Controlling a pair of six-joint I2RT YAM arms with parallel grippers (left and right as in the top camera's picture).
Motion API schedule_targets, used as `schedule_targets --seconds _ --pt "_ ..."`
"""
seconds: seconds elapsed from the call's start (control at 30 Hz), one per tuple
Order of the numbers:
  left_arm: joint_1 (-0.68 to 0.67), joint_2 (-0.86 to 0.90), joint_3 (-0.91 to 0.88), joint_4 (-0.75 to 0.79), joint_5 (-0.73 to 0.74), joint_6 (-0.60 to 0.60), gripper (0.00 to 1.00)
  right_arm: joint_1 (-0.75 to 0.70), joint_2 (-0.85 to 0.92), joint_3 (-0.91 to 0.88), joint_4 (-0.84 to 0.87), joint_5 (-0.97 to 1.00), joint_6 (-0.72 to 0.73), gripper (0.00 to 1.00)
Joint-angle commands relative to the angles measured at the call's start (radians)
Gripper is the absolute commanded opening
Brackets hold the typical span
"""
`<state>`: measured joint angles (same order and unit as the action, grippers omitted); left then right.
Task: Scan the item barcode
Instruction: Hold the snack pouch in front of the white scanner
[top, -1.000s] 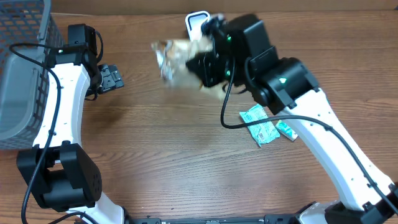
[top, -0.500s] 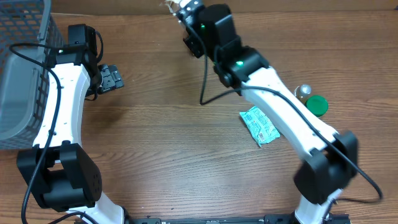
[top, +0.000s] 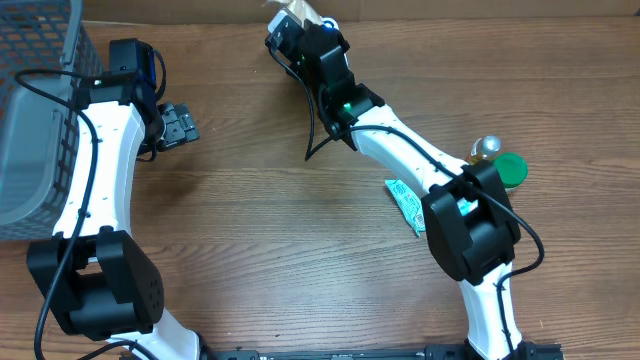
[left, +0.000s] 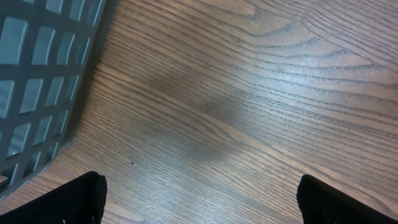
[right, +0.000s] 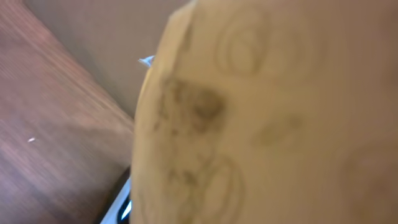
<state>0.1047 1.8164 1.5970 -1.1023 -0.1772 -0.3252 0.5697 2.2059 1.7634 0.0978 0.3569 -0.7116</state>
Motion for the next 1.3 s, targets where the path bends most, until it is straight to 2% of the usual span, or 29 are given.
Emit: schedule_targets --seconds 0.0,0.23,0.53,0.77,1.0,1.27 --pt "-0.007 0.003 0.016 0.0 -0.013 0.011 1.0 -0.008 0.007 0.017 0.052 0.024 -0.066 0.04" --pt "-0.007 0.003 0.016 0.0 -0.013 0.011 1.0 -0.021 0.029 0.017 0.023 0.023 -0.074 0.04" --pt "-0.007 0.003 0.016 0.0 -0.013 0.011 0.99 -0.022 0.033 0.016 -0.055 -0.022 -0.016 0.04" --pt "-0.007 0.003 0.016 0.0 -0.013 0.011 1.0 -0.023 0.033 0.016 -0.072 -0.028 0.142 0.04" --pt "-0.007 0.003 0.016 0.0 -0.013 0.011 1.0 -0.024 0.027 0.016 -0.08 -0.06 0.144 0.04" --pt "-0.007 0.003 0.016 0.0 -0.013 0.011 1.0 -0.027 -0.156 0.016 -0.066 -0.048 0.321 0.04"
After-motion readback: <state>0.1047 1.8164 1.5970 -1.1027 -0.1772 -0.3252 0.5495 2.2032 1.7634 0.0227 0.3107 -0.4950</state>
